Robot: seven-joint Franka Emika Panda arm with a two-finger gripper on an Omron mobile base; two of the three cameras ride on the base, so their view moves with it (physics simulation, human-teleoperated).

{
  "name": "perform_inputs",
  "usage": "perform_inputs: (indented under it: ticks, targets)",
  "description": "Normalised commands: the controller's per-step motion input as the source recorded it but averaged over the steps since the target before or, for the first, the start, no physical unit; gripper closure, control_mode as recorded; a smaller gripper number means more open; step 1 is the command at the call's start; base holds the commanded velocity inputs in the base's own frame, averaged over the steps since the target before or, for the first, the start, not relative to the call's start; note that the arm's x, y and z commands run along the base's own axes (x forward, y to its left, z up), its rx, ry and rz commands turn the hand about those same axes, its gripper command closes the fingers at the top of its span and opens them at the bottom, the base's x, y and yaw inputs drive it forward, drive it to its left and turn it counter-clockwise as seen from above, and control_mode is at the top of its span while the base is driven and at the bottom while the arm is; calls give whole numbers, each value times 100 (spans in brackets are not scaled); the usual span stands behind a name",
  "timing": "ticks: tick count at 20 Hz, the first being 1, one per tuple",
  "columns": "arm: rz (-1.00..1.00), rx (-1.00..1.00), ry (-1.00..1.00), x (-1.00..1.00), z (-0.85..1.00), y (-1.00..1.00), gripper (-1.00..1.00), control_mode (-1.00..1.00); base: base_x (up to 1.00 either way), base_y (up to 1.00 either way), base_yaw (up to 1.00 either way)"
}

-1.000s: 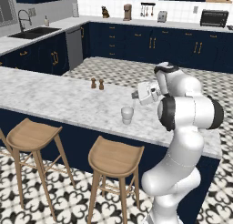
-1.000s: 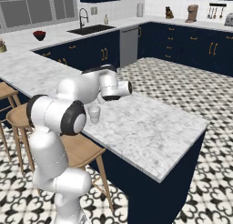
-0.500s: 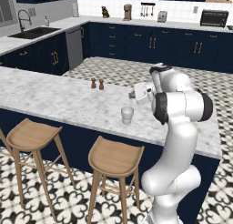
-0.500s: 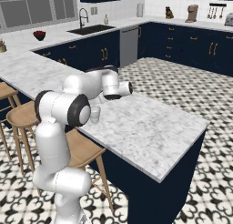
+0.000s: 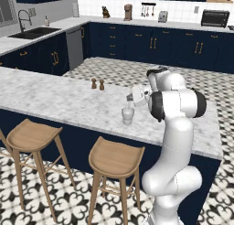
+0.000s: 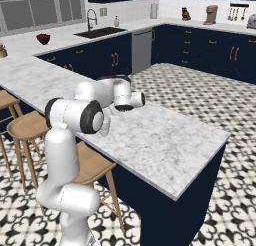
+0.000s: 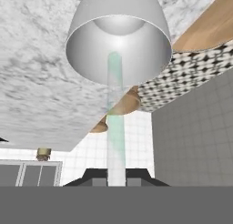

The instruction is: Take a straw from the drawer in front and place it inside the glass cup on the dining counter.

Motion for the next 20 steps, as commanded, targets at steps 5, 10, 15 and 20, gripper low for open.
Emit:
perform_inputs:
  ticks: [5, 10, 15, 20]
  targets:
    - [0, 0, 0, 21, -27, 0, 100, -100, 0, 0, 0]
    - [0, 0, 0, 27, -24, 1, 100, -100, 0, 0, 0]
    - [0, 0, 0, 25, -18, 3, 100, -100, 0, 0, 0]
    - [0, 0, -3, -22, -10, 0, 100, -100, 0, 0, 0]
